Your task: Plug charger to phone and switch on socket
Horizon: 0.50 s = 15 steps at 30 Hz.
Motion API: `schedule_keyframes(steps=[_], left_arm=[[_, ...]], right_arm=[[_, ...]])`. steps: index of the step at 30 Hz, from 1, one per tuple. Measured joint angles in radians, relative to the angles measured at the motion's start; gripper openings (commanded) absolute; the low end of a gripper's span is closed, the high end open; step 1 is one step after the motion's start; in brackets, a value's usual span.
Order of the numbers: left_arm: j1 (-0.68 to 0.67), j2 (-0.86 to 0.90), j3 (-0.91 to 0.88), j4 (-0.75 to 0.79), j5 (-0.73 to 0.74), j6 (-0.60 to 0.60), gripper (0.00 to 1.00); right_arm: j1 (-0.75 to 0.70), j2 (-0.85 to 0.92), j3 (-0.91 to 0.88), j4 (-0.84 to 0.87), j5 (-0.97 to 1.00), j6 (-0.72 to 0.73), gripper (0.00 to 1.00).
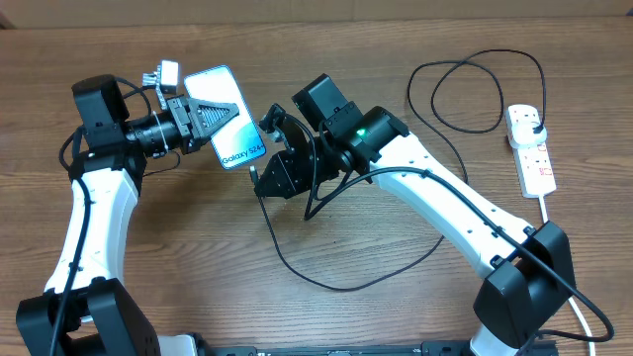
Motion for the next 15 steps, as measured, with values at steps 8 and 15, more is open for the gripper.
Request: schedule_keyframes(steps=[8, 15], left_arm=[[-0.001, 0.0, 0.0, 0.0, 0.019, 0.039, 0.04], [0.037, 0.0, 0.0, -0.026, -0.089, 0.063, 0.04]], right_arm=[[0.0, 0.0, 0.0, -0.001, 0.012, -0.001, 0.04], [0.0, 0.0, 0.0, -0.051, 0.093, 0.01, 0.48]])
